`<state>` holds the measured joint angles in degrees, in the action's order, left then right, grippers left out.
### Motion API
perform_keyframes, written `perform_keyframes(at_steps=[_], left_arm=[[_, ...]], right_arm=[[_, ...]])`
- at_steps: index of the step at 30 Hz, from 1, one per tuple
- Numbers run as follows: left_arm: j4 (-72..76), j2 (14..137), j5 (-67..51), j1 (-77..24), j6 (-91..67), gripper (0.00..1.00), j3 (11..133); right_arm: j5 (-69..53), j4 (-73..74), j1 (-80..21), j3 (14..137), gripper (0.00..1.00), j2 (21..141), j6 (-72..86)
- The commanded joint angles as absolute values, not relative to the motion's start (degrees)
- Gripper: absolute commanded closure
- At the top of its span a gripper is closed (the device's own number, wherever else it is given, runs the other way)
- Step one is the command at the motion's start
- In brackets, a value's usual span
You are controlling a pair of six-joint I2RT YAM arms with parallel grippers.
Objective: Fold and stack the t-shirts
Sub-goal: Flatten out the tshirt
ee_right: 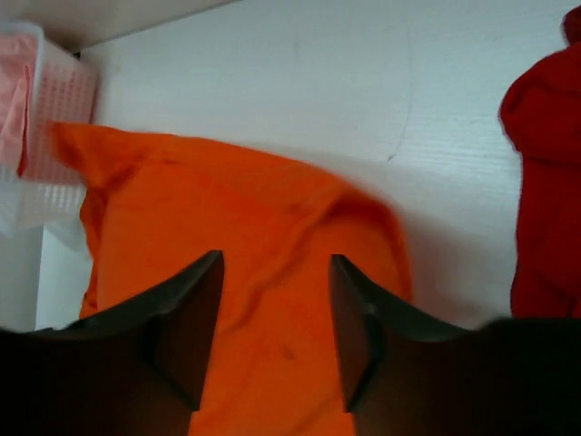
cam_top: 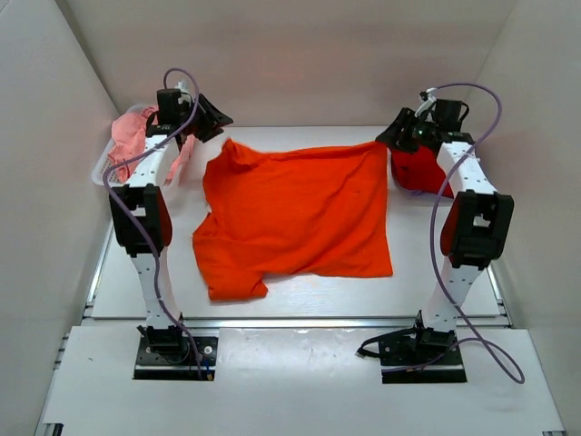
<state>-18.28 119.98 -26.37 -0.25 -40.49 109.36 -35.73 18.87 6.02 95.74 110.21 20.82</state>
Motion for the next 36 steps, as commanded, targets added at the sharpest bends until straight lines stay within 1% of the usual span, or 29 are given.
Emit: perform_keyframes(at_steps=[1, 2, 5, 7, 8, 10, 11, 13, 16, 20, 21, 24, 28, 29, 32, 34, 35, 36], left_arm=[[-14.7, 115.8, -31.3, 2.6, -44.6, 0.35, 114.2], [-12.1, 114.6, -31.7, 2.2, -44.6, 0.31, 109.1], [-6.2, 105.0, -32.4, 1.5, -44.3, 0.28, 93.6], [-5.7, 96.5, -33.9, 0.7, -43.6, 0.28, 81.6], [-6.2, 92.2, -33.9, 0.6, -42.6, 0.28, 78.8], [-9.8, 86.3, -32.4, -2.6, -40.0, 0.30, 67.6], [-11.4, 82.3, -31.0, -4.0, -38.1, 0.30, 65.2], [-17.3, 76.9, -28.3, -5.8, -34.8, 0.31, 55.5], [-26.4, 69.4, -24.2, -8.8, -29.5, 0.31, 46.9], [-34.0, 60.1, -19.7, -8.3, -27.4, 0.30, 38.4], [-34.8, 58.3, -18.2, -8.3, -27.5, 0.31, 37.5], [-38.1, 55.6, -15.4, -9.7, -27.9, 0.30, 35.4], [-37.4, 57.7, -14.4, -11.1, -28.9, 0.29, 32.4], [-37.2, 59.1, -14.1, -11.4, -29.0, 0.29, 32.1], [-35.5, 62.6, -13.5, -12.0, -29.1, 0.29, 31.9], [-33.8, 64.5, -12.9, -11.9, -29.4, 0.32, 32.3], [-32.8, 65.1, -13.0, -11.8, -29.4, 0.35, 32.9], [-32.3, 66.5, -12.7, -11.7, -29.5, 0.37, 33.4]], right_arm=[[-33.1, 18.6, 5.8, 104.0, 0.49, 109.5, 19.4], [-32.8, 18.7, 5.3, 102.8, 0.41, 108.6, 18.9], [-30.6, 15.6, 3.8, 93.5, 0.38, 101.8, 18.5], [-29.8, 15.1, 3.2, 85.9, 0.36, 95.8, 17.8], [-28.8, 16.2, 2.8, 82.2, 0.36, 93.6, 18.1], [-27.3, 18.2, 1.7, 78.2, 0.36, 89.4, 15.9], [-26.7, 19.5, 1.6, 75.0, 0.36, 88.2, 15.7], [-26.4, 20.8, 0.5, 70.8, 0.37, 84.2, 15.3], [-24.5, 23.4, 0.4, 65.1, 0.36, 79.8, 14.3], [-21.6, 26.8, 0.2, 59.3, 0.36, 76.1, 13.3], [-20.7, 27.0, 0.4, 57.3, 0.37, 75.7, 13.5], [-19.2, 27.9, 0.4, 53.5, 0.36, 75.4, 12.7], [-16.8, 28.4, -3.3, 50.6, 0.35, 77.4, 12.6], [-15.6, 28.4, -4.2, 50.3, 0.34, 78.4, 12.5], [-12.1, 28.7, -5.2, 49.5, 0.35, 81.3, 12.8], [-10.1, 29.3, -5.4, 49.5, 0.35, 83.7, 12.5], [-9.4, 29.5, -5.3, 49.7, 0.35, 84.2, 12.3], [-8.3, 29.7, -5.2, 50.2, 0.35, 85.6, 12.4]])
